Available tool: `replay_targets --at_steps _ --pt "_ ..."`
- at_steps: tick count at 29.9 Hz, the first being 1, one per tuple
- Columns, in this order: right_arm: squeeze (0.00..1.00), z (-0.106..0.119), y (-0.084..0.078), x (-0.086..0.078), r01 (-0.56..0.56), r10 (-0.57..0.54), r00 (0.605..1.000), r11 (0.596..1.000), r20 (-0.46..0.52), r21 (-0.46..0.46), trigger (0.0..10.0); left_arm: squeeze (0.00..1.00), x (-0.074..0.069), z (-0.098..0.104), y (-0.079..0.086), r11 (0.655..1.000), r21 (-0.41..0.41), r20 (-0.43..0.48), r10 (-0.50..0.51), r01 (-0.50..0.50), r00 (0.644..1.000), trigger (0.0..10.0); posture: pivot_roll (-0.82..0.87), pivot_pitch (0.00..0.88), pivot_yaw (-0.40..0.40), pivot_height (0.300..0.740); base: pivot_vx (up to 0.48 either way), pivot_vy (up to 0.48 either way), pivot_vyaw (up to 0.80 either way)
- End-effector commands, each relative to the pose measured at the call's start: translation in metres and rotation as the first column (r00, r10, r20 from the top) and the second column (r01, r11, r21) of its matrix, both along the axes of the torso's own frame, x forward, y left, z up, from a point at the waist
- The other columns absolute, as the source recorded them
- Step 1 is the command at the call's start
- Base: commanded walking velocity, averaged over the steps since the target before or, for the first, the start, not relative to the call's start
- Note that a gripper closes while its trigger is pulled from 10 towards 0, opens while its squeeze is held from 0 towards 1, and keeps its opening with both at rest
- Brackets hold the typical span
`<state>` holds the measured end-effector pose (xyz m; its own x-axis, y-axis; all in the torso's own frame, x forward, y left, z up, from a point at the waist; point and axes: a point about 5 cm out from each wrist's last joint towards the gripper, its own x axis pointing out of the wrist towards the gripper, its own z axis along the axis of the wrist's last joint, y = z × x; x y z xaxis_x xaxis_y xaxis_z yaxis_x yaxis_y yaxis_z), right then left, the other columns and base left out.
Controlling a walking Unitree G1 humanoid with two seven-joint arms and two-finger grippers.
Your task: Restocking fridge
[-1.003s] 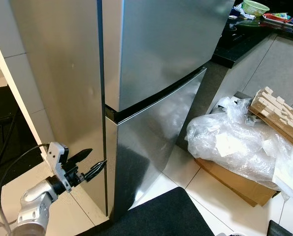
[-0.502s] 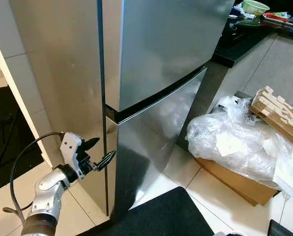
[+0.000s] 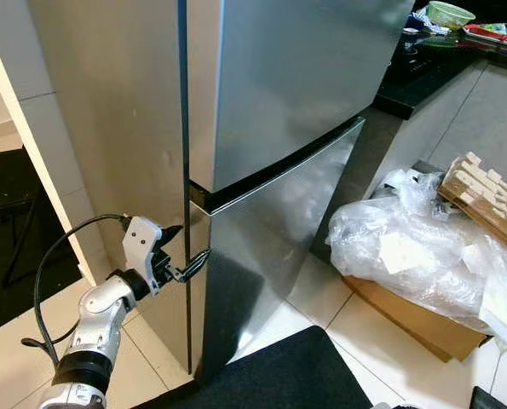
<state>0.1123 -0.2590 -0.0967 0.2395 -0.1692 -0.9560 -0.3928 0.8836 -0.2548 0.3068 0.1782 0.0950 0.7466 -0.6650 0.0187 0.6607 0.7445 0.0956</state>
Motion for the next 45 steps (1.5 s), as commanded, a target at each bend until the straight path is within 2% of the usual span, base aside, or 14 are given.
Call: replay_targets --at_steps 1,6,12,27,40,45 --pt "0.00 0.000 -0.003 -0.003 0.010 -0.010 1.000 1.000 -0.001 -0.012 10.0 0.00 0.001 -0.003 -0.014 0.999 0.002 -0.010 -0.040 0.040 0.999 10.0 0.08 0.000 -0.076 0.740 0.000 0.000 0.00" --pt "0.00 0.000 -0.004 -0.006 0.012 -0.012 1.000 1.000 -0.007 -0.015 10.0 0.00 0.003 -0.002 -0.021 0.998 -0.003 -0.005 -0.068 0.068 0.998 10.0 0.08 0.000 -0.077 0.740 0.000 0.000 0.00" --pt "0.00 0.000 -0.005 -0.006 0.010 -0.011 1.000 1.000 -0.005 -0.019 10.0 0.00 -0.003 -0.001 -0.043 0.983 -0.047 -0.002 -0.180 0.180 0.984 10.0 0.08 0.000 -0.079 0.740 0.000 0.000 0.00" --pt "0.00 0.001 -0.007 -0.005 0.007 -0.007 1.000 1.000 -0.003 -0.021 10.0 0.00 -0.008 -0.004 -0.050 0.972 -0.045 -0.016 -0.232 0.231 0.973 10.0 0.08 0.000 -0.076 0.740 0.000 0.000 0.00" --pt "0.00 -0.001 -0.003 -0.008 0.019 -0.019 1.000 1.000 -0.008 -0.012 10.0 0.00 -0.023 -0.010 -0.081 0.919 -0.079 -0.046 -0.392 0.387 0.919 10.0 0.08 0.000 -0.064 0.740 0.000 0.000 0.00" --pt "0.00 -0.002 -0.002 -0.008 0.019 -0.019 1.000 1.000 -0.008 -0.010 10.0 0.00 -0.026 -0.011 -0.089 0.906 -0.091 -0.049 -0.418 0.413 0.907 10.0 0.08 0.000 -0.064 0.740 0.000 0.000 0.00"
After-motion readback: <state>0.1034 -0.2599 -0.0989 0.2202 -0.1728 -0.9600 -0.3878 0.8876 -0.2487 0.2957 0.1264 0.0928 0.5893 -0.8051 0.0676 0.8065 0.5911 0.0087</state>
